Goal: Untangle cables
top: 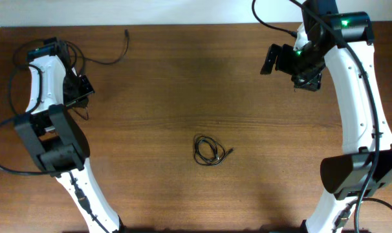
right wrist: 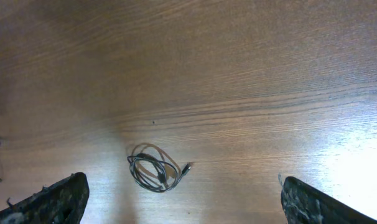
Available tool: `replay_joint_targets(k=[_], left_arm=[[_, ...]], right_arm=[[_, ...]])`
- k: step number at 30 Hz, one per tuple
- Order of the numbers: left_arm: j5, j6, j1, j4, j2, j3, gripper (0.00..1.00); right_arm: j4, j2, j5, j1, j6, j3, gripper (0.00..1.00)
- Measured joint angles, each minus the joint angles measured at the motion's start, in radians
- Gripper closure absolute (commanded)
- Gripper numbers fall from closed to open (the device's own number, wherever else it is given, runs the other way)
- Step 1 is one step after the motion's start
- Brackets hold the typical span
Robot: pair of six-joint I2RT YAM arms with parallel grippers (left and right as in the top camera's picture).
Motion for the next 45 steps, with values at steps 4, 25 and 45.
replay_joint_targets(k=[4,25,45], left_arm=[[-0.029,0.000,0.000,-0.125,-0.061,0.003,0.43],[0.027,0.080,0.286,0.092,-0.091,-0.084,0.04],[-0.210,0.254,0.285,0.352,-0.093,0.153,1.00]], right_arm=[[0.001,0.000,0.000,0.000,0.000,0.000,0.02],[0.001,0.000,0.000,0.000,0.000,0.000,0.01],[0.000,0.000,0.000,0.000,0.000,0.000,0.02]])
